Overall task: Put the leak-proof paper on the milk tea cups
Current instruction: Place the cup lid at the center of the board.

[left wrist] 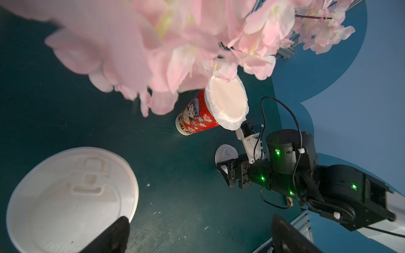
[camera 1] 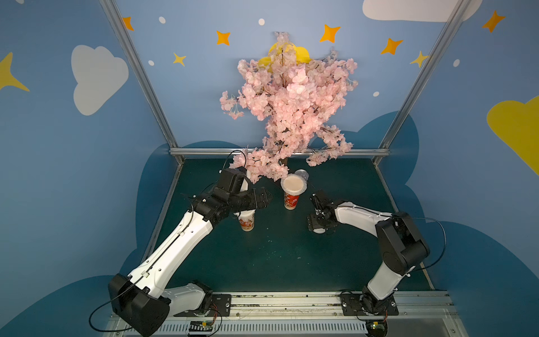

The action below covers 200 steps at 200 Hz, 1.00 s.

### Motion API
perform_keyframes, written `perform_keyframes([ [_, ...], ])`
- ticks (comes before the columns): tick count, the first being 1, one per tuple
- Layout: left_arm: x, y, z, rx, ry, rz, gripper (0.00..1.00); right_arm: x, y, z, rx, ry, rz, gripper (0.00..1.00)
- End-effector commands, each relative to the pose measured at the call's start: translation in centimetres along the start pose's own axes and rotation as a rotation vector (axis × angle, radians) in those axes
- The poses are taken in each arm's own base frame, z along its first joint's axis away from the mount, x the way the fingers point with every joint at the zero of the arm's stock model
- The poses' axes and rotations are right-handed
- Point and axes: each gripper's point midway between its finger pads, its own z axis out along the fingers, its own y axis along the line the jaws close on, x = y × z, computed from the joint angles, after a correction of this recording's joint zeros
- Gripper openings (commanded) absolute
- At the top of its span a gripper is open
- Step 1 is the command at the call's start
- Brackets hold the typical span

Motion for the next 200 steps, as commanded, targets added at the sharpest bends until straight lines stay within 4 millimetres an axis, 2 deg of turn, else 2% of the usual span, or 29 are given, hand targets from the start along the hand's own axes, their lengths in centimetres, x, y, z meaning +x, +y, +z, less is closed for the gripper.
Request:
perform_keyframes([
  [1, -0.42, -0.62, -1.19, 0.01, -0.028, 0.018, 1.0, -1.4, 0.38, -1.12, -0.028, -0.118, 0.027, 0.88],
  [69, -0.22, -0.76, -1.45, 0.007, -0.033, 0.022, 1.0, -1.15, 0.78, -1.88, -0.084, -0.204, 0.034, 0.88],
  [133, -0.04, -0.87, -1.54, 0.005, -0.032, 0.023, 1.0, -0.81, 0.6, -1.47, -0.077, -0.202, 0.037, 0.91],
  [200, -0.13, -1.18, -1.61, 0.011, -0.035, 0.028, 1.0, -0.62, 0.27, -1.27, -0.066, -0.222, 0.044, 0.88],
])
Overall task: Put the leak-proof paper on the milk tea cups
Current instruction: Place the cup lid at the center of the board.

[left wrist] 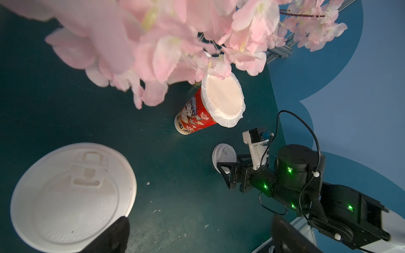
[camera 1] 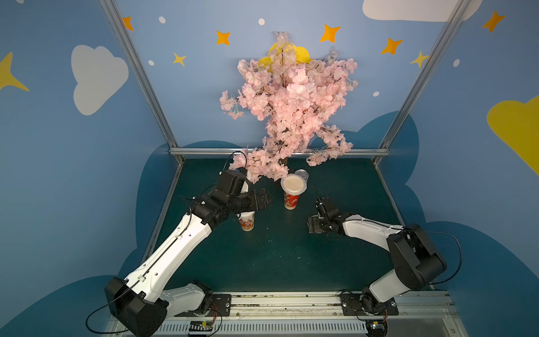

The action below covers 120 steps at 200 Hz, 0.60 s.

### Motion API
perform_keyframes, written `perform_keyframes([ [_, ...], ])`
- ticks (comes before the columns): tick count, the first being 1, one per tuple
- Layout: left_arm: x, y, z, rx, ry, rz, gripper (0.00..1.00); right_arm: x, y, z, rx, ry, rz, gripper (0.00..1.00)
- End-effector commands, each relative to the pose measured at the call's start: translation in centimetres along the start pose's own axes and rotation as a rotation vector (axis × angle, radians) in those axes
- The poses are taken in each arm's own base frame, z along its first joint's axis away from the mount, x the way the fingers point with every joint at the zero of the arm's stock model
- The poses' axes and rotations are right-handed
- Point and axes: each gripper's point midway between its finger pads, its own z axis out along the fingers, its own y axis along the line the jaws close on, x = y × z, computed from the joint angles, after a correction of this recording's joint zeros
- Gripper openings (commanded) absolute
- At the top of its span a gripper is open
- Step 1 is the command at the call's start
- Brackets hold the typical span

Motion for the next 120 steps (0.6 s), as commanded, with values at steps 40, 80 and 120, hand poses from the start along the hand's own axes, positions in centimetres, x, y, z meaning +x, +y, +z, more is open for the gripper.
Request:
perform_keyframes([
  [40, -0.5, -0.73, -0.94, 0.014, -0.022, 0.01, 1.0, -0.73, 0.06, -0.48, 0.002, -0.052, 0.009, 0.86],
  [80, -0.44, -0.79, -0.92, 0.015, -0.021, 0.012, 1.0, -0.7, 0.13, -0.06, 0.007, -0.046, 0.005, 0.86],
  [120, -0.37, -0.76, -1.0, 0.012, -0.021, 0.013, 1.0, -0.67, 0.13, 0.21, 0.013, -0.042, 0.005, 0.82],
])
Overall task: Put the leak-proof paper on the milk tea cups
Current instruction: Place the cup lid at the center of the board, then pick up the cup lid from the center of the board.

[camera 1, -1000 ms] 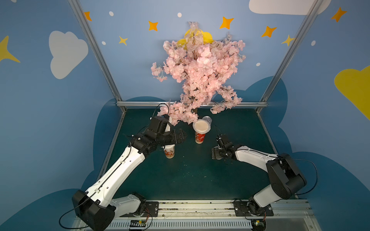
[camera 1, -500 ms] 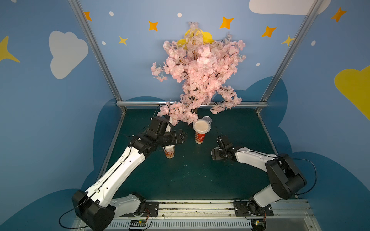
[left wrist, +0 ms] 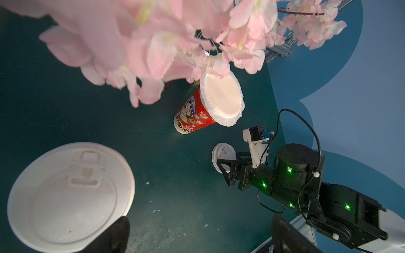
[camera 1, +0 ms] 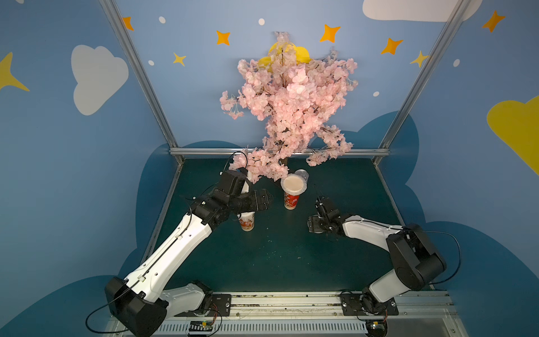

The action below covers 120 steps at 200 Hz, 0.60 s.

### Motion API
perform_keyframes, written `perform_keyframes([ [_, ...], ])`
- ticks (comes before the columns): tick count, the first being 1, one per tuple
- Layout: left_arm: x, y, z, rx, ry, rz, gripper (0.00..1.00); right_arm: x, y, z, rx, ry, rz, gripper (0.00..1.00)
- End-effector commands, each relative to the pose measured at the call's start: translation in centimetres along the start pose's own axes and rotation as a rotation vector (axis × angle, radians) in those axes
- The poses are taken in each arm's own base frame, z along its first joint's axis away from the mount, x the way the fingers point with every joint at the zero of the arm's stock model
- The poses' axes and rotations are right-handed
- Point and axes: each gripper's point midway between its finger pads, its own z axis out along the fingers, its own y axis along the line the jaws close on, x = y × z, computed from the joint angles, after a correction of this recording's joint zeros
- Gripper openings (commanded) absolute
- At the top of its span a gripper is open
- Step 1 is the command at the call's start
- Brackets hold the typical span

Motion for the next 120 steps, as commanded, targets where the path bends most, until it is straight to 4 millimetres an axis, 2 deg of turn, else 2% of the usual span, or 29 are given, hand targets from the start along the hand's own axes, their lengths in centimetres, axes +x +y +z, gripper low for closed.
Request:
perform_keyframes([
  [1, -0.53, -0.58, -1.04, 0.01, -0.023, 0.007, 1.0, -0.02, 0.02, 0.12, 0.01, -0.006, 0.002, 0.82],
  [53, -0.45, -0.6, -1.02, 0.011, -0.023, 0.008, 1.0, 0.49, 0.13, 0.69, 0.02, 0.022, -0.009, 0.84],
  [120, -0.44, -0.52, -1.03, 0.009, -0.026, 0.008, 1.0, 0.06, 0.18, -0.05, 0.024, 0.004, -0.015, 0.77],
])
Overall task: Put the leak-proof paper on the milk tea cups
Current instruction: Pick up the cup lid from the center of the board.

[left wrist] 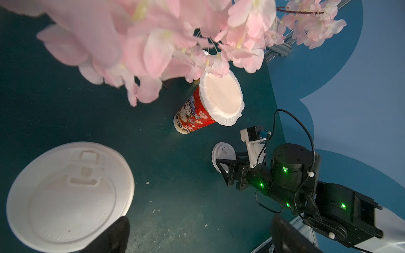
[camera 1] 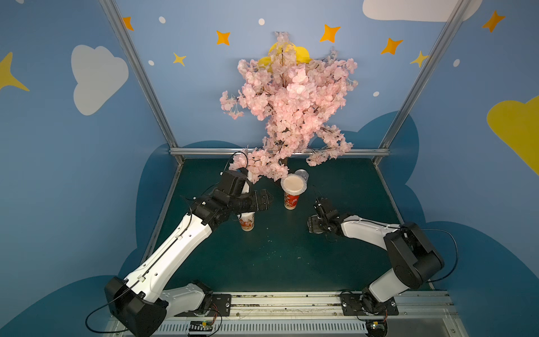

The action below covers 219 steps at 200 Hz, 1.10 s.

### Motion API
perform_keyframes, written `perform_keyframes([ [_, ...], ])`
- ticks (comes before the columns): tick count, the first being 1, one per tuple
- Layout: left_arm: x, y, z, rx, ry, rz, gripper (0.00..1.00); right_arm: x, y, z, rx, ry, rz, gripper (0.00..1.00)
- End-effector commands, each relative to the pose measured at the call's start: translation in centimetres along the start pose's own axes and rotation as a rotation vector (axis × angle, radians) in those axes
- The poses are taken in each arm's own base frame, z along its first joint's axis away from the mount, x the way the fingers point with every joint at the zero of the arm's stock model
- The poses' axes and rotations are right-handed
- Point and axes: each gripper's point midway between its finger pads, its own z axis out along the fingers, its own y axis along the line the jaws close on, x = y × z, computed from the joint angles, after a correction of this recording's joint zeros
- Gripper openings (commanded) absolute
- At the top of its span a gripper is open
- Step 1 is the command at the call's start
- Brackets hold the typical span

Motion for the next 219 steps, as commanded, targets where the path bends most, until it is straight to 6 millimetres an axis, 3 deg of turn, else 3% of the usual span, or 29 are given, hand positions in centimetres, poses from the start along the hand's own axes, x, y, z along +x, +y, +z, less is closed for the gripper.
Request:
perform_keyframes([
  [1, -0.4, -0.5, -1.0, 0.01, -0.023, 0.005, 1.0, -0.3, 0.1, -0.5, 0.009, -0.004, -0.002, 0.77],
  [71, -0.4, -0.7, -0.5, 0.027, -0.023, 0.005, 1.0, -2.8, -0.2, -5.3, 0.021, -0.027, -0.026, 0.78],
  [127, -0.8, -1.3, 0.3, 0.05, -0.014, 0.014, 1.0, -7.9, 1.1, -11.5, -0.027, -0.045, -0.051, 0.78],
  [168, -1.3, -1.8, 0.7, 0.068, -0.019, 0.016, 1.0, -11.9, 3.4, -13.9, -0.111, -0.071, -0.057, 0.78],
  [219, -1.8, -2.3, 1.3, 0.079, -0.016, 0.026, 1.0, -16.4, 7.1, -14.9, -0.253, -0.171, -0.125, 0.78],
])
